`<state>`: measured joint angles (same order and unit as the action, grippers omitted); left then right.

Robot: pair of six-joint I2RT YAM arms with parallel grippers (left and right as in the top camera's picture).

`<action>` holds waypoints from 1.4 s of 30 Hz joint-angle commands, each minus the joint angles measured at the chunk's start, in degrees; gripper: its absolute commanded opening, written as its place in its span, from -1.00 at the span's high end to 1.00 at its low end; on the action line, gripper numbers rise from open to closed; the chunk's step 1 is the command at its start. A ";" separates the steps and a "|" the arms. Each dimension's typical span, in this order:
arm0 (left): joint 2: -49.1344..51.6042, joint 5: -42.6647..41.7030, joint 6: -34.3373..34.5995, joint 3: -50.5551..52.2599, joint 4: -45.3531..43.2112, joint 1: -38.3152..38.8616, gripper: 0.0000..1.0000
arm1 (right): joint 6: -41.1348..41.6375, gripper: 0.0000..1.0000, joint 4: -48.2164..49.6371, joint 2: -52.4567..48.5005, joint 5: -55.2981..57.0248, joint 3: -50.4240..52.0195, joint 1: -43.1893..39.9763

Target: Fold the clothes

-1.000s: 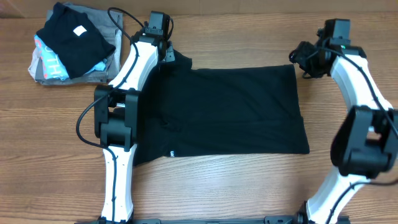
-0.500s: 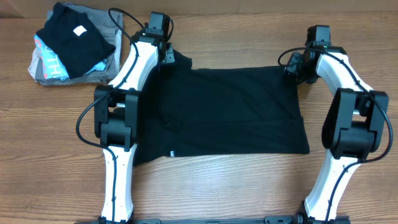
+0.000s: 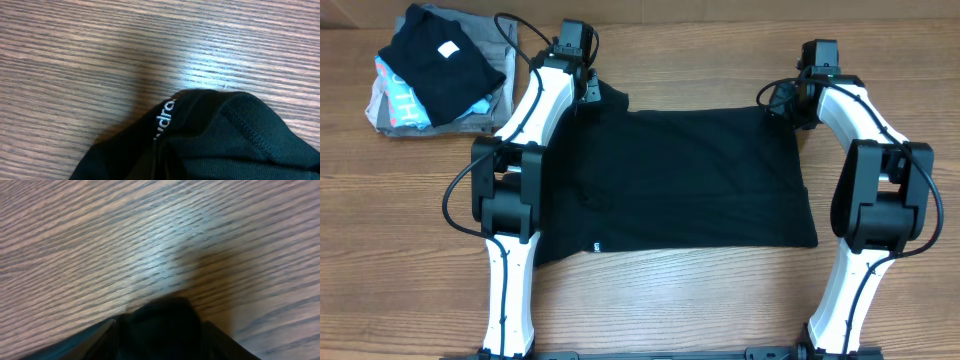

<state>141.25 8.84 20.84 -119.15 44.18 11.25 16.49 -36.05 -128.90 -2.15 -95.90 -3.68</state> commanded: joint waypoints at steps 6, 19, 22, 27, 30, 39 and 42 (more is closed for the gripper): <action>0.87 0.31 -0.72 -1.22 0.26 0.02 0.92 | 1.95 0.47 -0.76 -0.35 3.30 -1.46 0.20; -1.70 0.31 -1.57 -1.38 4.50 -1.11 0.92 | 5.42 0.92 -9.79 -0.15 5.11 -6.01 -0.33; -4.26 0.31 -1.57 -1.38 5.25 -1.73 0.92 | 8.15 0.92 -14.51 0.13 6.62 -10.21 -0.57; -8.81 0.33 -1.57 -1.38 7.74 -3.13 0.92 | 9.33 0.92 -21.81 0.26 7.13 -16.98 -0.57; -10.91 0.09 -1.57 -1.40 9.92 -4.31 0.92 | 9.94 0.92 -25.16 0.39 7.34 -19.17 -0.57; -13.25 -3.10 -1.57 -1.40 20.68 -6.80 0.92 | 16.65 0.92 -31.32 4.07 9.84 -19.61 -0.57; -13.25 -3.21 -1.55 -1.38 24.28 -6.82 0.92 | 17.29 0.92 -33.62 5.88 9.86 -19.61 -0.57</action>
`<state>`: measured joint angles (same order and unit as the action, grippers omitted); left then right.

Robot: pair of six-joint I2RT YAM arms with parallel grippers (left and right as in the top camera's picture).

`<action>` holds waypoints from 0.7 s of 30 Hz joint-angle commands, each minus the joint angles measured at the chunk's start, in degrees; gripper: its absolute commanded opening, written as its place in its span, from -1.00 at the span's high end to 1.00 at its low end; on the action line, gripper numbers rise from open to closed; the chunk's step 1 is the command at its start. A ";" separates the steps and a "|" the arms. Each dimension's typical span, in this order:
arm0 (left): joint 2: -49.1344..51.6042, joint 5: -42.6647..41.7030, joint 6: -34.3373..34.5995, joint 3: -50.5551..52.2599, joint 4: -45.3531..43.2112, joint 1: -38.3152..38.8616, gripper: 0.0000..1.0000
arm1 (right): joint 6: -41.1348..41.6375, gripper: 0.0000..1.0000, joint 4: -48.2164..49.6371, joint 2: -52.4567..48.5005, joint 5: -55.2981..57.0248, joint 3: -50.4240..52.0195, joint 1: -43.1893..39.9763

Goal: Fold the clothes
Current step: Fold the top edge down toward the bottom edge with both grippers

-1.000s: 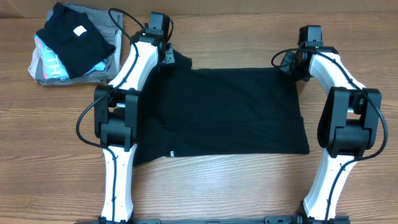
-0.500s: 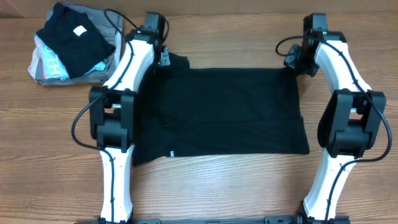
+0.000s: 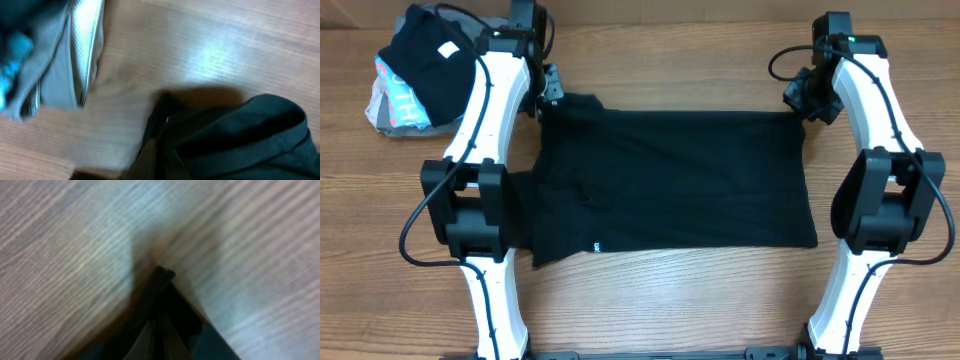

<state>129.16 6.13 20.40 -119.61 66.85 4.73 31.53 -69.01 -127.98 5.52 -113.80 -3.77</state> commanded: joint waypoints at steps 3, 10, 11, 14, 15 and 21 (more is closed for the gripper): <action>-1.20 -1.86 -1.14 -0.92 5.14 -0.31 0.92 | 4.24 0.93 -3.52 6.40 2.21 -1.70 -0.48; -1.20 -2.78 -2.54 -0.92 15.58 -0.22 0.92 | 5.46 0.92 -7.91 7.58 2.19 -1.70 -0.48; -1.20 -2.82 -2.91 -0.92 16.94 -0.22 0.92 | 6.49 0.93 -8.94 7.61 2.19 -1.70 -0.48; -1.20 -2.80 -4.37 -0.92 20.28 -0.22 0.92 | 8.33 0.93 -11.19 7.67 2.19 -1.70 -0.48; -1.20 -2.80 -5.05 -0.92 21.31 -0.22 0.92 | 8.92 0.93 -11.76 7.69 2.21 -1.70 -0.48; -1.20 -2.75 -6.71 -0.92 27.76 -0.22 0.92 | 10.93 0.92 -15.76 8.79 2.25 -1.70 -0.48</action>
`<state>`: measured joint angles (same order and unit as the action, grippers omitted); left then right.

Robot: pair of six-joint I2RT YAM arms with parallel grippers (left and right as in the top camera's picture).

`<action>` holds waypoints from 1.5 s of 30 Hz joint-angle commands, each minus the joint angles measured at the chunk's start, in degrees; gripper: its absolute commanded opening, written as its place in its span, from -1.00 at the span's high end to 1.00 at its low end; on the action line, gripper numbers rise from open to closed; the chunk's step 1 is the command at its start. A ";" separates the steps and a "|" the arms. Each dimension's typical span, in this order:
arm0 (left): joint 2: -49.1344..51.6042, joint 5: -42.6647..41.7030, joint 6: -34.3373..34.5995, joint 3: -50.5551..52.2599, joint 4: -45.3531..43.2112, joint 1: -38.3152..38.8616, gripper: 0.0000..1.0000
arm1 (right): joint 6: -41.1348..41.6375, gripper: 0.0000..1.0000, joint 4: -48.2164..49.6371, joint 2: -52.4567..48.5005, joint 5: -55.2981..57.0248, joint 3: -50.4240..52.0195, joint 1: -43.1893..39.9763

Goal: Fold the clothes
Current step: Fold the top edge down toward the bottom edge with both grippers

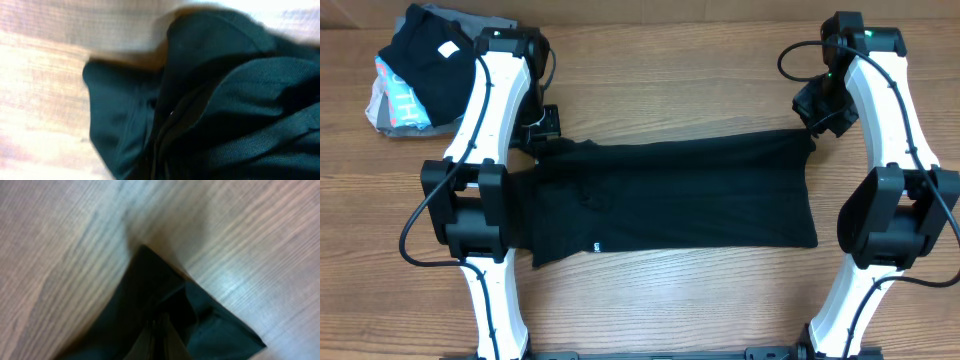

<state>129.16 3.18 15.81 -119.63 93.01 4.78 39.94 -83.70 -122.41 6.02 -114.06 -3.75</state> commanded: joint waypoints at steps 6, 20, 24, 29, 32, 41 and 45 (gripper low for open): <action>-1.27 0.07 -3.63 -0.85 3.85 -0.26 0.92 | 3.78 0.93 -4.55 5.64 2.64 -1.44 -0.50; -2.56 -1.73 -5.55 6.99 3.85 0.68 0.91 | 2.95 0.92 -7.13 6.95 7.21 4.39 -0.50; -2.95 -0.28 -5.53 10.10 3.85 0.72 0.92 | 2.95 0.92 -5.27 6.95 6.78 6.60 -0.50; -2.95 -0.26 -5.53 11.78 3.87 0.74 0.92 | 2.97 0.92 -5.75 6.95 4.17 7.23 -0.50; -2.97 -0.52 -5.55 12.94 3.87 0.92 0.92 | 2.99 0.92 -6.67 6.95 4.22 7.23 -0.50; -6.56 -0.66 -6.25 19.12 3.87 1.03 0.92 | 1.66 0.68 -9.20 6.95 4.24 7.23 -0.50; -7.21 -0.70 -6.25 19.54 3.87 1.03 0.68 | 0.33 0.36 -10.01 6.95 4.24 7.23 -0.50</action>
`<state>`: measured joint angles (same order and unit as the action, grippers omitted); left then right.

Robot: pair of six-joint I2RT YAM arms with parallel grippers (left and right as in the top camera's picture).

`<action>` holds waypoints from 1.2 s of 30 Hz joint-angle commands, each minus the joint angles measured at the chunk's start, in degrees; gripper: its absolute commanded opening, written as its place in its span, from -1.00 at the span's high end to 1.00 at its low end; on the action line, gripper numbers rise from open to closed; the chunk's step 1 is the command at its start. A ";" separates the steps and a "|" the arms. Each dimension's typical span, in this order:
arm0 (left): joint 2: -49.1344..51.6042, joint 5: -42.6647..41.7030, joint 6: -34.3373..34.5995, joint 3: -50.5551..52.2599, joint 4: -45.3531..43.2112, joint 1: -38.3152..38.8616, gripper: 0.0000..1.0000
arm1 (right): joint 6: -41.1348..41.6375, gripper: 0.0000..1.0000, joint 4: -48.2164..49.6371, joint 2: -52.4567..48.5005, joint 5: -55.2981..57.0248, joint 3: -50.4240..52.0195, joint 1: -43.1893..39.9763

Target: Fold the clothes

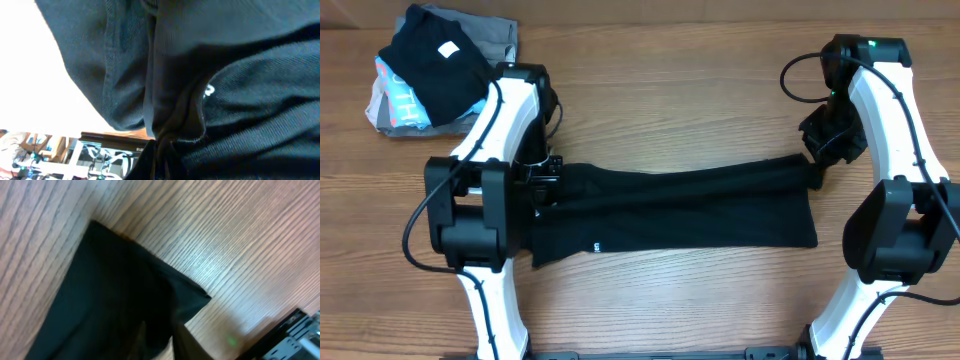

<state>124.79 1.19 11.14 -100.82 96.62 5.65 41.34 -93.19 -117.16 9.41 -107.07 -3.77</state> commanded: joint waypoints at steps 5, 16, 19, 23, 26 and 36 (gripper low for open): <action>-2.84 0.61 -1.79 1.81 0.26 0.15 -0.06 | -2.38 -0.13 -1.95 1.70 0.87 0.24 -0.48; -2.84 -0.81 -2.84 3.96 0.24 0.37 -0.59 | -2.64 -0.43 -0.79 1.70 0.81 0.24 -0.46; -2.84 -0.83 -2.84 2.80 0.26 0.37 -0.32 | -5.35 -0.46 0.13 1.70 -1.36 0.24 -0.42; -2.93 -2.78 -2.99 -0.68 0.26 0.39 0.04 | -9.25 -0.47 1.38 1.70 -5.62 0.24 -0.42; -3.48 -7.08 -3.08 -3.82 -0.31 0.52 0.82 | -10.34 -0.06 1.84 1.70 -7.06 0.24 -0.35; -4.48 -17.33 -0.68 -5.33 -14.91 8.37 0.18 | -10.32 0.49 6.62 1.68 -7.87 5.25 3.26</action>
<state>121.62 -11.81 8.82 -104.84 83.29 10.63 31.44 -87.85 -117.16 2.72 -104.68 -2.61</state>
